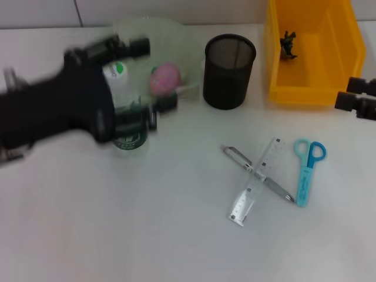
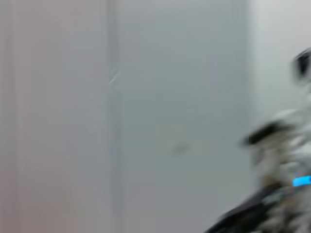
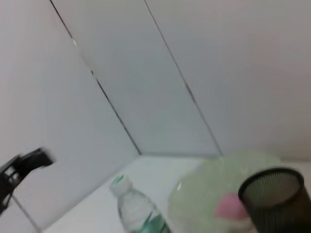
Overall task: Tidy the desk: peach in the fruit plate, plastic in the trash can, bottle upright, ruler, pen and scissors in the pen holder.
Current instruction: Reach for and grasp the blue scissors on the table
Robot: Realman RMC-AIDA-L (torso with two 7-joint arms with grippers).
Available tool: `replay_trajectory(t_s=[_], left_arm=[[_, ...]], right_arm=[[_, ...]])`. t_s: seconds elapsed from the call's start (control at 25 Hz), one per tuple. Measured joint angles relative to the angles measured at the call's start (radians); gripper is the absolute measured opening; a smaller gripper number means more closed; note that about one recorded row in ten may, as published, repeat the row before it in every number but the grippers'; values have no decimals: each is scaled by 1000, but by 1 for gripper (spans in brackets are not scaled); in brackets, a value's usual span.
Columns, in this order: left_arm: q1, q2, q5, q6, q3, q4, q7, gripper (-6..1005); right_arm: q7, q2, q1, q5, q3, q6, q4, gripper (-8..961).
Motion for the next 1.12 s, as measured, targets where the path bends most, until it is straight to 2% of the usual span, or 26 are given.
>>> replay_trajectory(t_s=[0.04,0.08,0.12,0.2,0.24,0.28,0.32,0.36,0.4,0.44,0.56,0.68,0.84,1.12], left_arm=[[-6,0,-63,69,7,-96,109,834],[-59,1,-123,193,5,-330,280,834],[-59,1,-123,193,5,-330,280,834],[-121,5,-119,253,-7,-514,385,834],[-121,5,-119,253,-7,-514,385,834],[-158,7,-111,277,-13,-620,438,833],[-223,11,-82,294,-21,-800,544,833],[-246,10,-66,287,-23,-857,570,833],[-260,8,-54,278,-25,-890,583,833],[-268,7,-45,269,-25,-907,590,833],[-282,3,-31,236,-25,-936,597,833],[-283,2,-30,232,-25,-940,598,833],[-280,2,-31,233,-28,-942,601,833],[-279,3,-33,228,-23,-947,606,833]], right_arm=[[66,-3,5,-29,0,-14,-50,839],[158,-5,16,-82,-1,-27,-114,839],[227,-5,31,-143,-3,-41,-173,839],[389,0,68,-295,-8,-76,-293,839],[483,6,95,-401,-14,-101,-357,839],[545,12,117,-484,-23,-125,-404,839],[603,17,141,-566,-45,-148,-447,839],[667,22,166,-640,-80,-168,-484,839],[779,25,196,-757,-190,-181,-522,839],[779,25,196,-757,-190,-181,-522,839],[906,27,229,-902,-372,-158,-536,839],[994,28,252,-1012,-505,-118,-512,839],[1060,27,273,-1052,-578,-57,-446,839],[1072,32,303,-1049,-579,54,-299,839]])
